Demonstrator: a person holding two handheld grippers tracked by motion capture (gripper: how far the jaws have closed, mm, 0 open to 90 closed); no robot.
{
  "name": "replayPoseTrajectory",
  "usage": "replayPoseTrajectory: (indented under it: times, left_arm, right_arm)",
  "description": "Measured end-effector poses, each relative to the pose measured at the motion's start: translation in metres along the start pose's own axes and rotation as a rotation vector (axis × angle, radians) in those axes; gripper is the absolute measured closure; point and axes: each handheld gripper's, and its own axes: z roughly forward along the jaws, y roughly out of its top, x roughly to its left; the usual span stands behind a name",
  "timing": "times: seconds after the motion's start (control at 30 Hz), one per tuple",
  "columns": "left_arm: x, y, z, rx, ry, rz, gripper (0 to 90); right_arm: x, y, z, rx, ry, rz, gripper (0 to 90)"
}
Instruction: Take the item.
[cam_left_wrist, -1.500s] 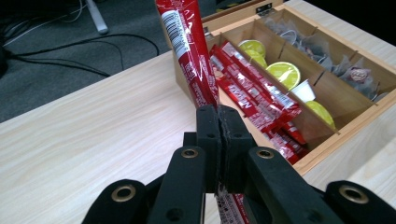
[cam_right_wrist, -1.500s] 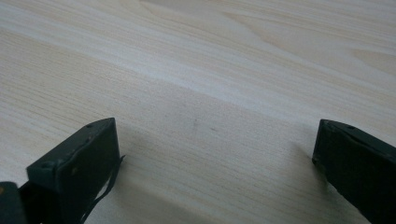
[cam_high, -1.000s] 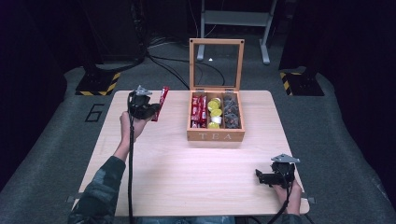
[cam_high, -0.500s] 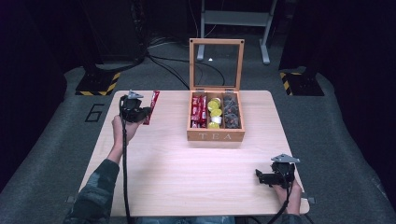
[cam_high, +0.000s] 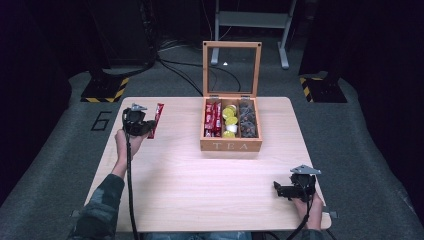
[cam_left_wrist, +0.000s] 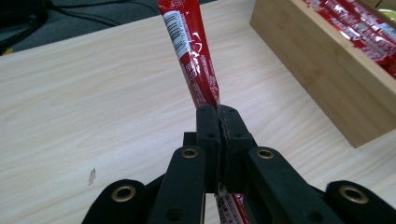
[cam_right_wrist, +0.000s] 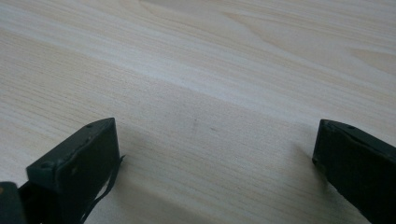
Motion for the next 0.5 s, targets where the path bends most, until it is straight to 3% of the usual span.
replayPoseTrajectory:
  times: [0.5]
  left_arm:
    - [0.018, -0.022, 0.015, 0.045, 0.026, -0.054, 87.9]
  right_arm:
    - [0.000, 0.000, 0.000, 0.000, 0.000, 0.001, 0.0]
